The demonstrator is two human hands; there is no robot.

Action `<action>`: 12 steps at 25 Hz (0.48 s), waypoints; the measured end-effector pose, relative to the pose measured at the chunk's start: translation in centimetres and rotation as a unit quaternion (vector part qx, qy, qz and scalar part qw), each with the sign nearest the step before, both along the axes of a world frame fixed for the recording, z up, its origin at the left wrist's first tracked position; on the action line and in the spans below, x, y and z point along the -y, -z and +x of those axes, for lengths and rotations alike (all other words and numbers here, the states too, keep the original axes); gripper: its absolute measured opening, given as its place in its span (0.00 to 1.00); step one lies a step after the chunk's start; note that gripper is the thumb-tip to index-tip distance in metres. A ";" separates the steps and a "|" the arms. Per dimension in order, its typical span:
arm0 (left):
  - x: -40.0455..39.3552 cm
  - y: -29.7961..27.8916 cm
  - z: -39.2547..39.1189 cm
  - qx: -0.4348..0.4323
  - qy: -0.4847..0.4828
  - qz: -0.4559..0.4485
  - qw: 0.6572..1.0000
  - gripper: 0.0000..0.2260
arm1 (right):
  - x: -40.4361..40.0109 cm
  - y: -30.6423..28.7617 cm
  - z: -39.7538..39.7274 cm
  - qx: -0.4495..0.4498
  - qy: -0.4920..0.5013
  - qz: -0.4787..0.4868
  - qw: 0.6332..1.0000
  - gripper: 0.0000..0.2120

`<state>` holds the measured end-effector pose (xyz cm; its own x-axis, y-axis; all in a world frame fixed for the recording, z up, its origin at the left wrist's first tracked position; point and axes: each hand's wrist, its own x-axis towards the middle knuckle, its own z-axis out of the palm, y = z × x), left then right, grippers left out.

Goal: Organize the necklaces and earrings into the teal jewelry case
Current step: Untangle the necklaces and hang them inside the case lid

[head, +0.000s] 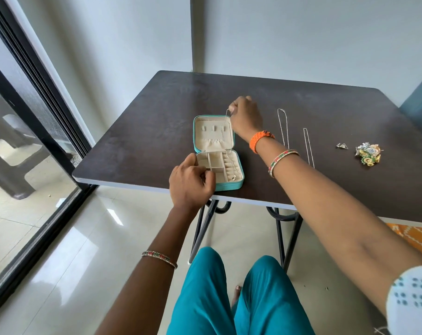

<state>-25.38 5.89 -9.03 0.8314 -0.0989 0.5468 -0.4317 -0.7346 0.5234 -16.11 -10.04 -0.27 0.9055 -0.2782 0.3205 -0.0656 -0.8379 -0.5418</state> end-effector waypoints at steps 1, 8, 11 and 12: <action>0.0 -0.1 0.0 0.001 -0.001 -0.002 1.000 0.19 | 0.2 -0.6 0.3 0.001 -0.008 0.047 0.999 0.09; 0.6 -1.0 0.1 -0.058 -0.048 0.003 0.997 0.17 | 0.0 -4.5 -1.3 -0.058 -0.123 0.413 0.901 0.12; 0.9 -1.5 0.3 -0.105 -0.065 -0.004 0.992 0.16 | -0.1 -6.0 -2.2 -0.054 -0.174 0.411 0.893 0.13; 0.9 -1.5 0.3 -0.109 -0.066 -0.003 0.992 0.16 | -0.1 -6.5 -2.2 -0.048 -0.184 0.394 0.899 0.13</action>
<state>-25.11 4.96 -7.49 0.9352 0.0209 0.3535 -0.2091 -0.7732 0.5988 -18.34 -9.91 6.18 0.9956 -0.0613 0.0711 0.0598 -0.1701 -0.9836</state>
